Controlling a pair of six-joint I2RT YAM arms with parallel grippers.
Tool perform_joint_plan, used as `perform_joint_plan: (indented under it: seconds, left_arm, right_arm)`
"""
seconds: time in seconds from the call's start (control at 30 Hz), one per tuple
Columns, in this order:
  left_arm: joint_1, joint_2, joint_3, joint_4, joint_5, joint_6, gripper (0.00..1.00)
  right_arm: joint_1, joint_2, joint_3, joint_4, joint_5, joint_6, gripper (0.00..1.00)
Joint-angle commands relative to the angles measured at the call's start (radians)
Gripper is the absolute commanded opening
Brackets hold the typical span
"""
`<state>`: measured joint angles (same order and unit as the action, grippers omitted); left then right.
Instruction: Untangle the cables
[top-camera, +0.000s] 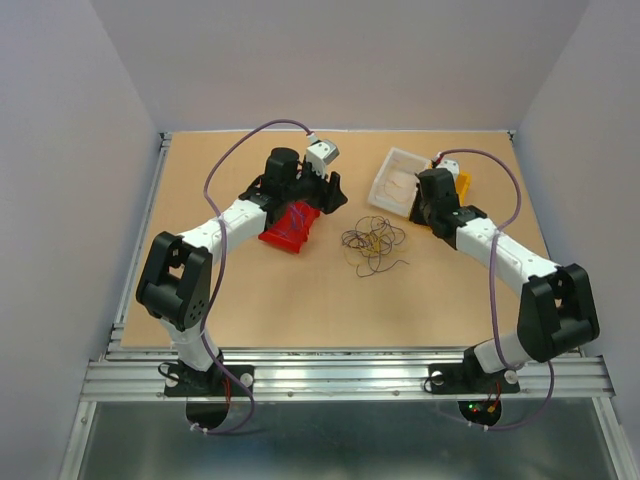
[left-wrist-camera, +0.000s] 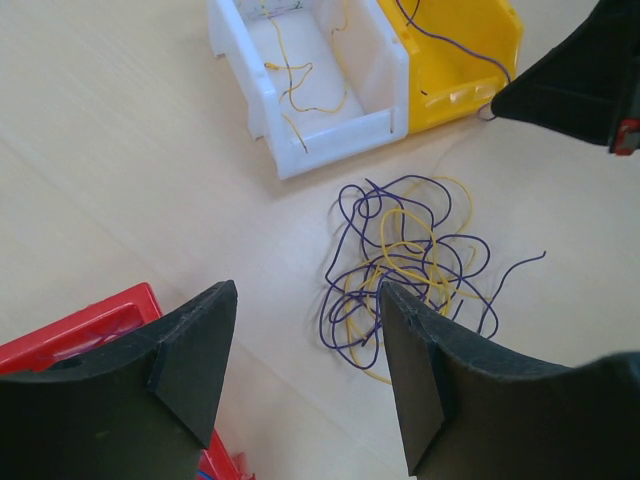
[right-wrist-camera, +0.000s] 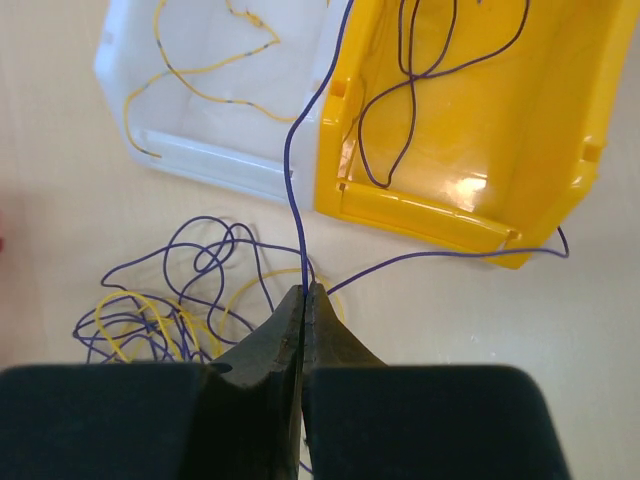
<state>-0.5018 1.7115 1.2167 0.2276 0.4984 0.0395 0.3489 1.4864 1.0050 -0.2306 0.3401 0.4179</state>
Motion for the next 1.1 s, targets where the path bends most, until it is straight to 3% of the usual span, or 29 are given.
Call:
perform_joint_plan:
  seconds: [0.0, 0.17, 0.3, 0.47, 0.7, 1.07]
  left_arm:
    - [0.002, -0.049, 0.018, 0.033, 0.022, -0.004, 0.70]
    - [0.002, -0.046, 0.020, 0.032, 0.020, -0.003, 0.70]
    - [0.002, -0.047, 0.020, 0.030, 0.022, -0.003, 0.70]
    - [0.002, -0.044, 0.023, 0.027, 0.025, -0.004, 0.70]
    - [0.002, -0.039, 0.023, 0.027, 0.029, -0.003, 0.70]
    - [0.002, -0.029, 0.032, 0.018, 0.031, 0.000, 0.70]
  right_arm:
    - [0.007, -0.066, 0.036, -0.058, 0.040, 0.012, 0.01]
    - [0.001, -0.031, 0.144, -0.096, 0.045, -0.007, 0.00]
    - [-0.028, 0.027, 0.242, -0.098, -0.071, -0.011, 0.01]
    - [-0.036, 0.067, 0.391, -0.171, -0.098, 0.025, 0.01]
    - [-0.060, 0.077, 0.484, -0.202, -0.018, 0.018, 0.01]
    - [-0.214, 0.113, 0.557, -0.202, -0.142, -0.004, 0.01]
